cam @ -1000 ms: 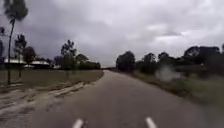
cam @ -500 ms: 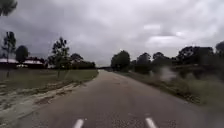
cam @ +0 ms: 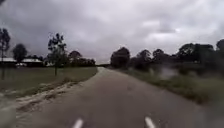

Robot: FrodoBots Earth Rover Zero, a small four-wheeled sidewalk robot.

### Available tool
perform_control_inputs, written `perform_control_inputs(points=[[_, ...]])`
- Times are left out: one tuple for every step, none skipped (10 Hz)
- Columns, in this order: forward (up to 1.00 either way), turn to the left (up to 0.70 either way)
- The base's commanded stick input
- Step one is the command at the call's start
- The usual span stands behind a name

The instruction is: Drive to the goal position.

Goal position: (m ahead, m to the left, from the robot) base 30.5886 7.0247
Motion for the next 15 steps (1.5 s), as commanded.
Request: perform_control_inputs(points=[[0.84,0.03],[0.84,0.03],[0.84,0.03],[0.84,0.03],[0.84,0.03],[0.84,0.03],[0.84,0.03],[0.84,0.03],[0.84,0.03],[0.84,0.03],[0.84,0.03],[0.84,0.03],[0.84,0.03],[0.84,0.03],[0.84,0.03]])
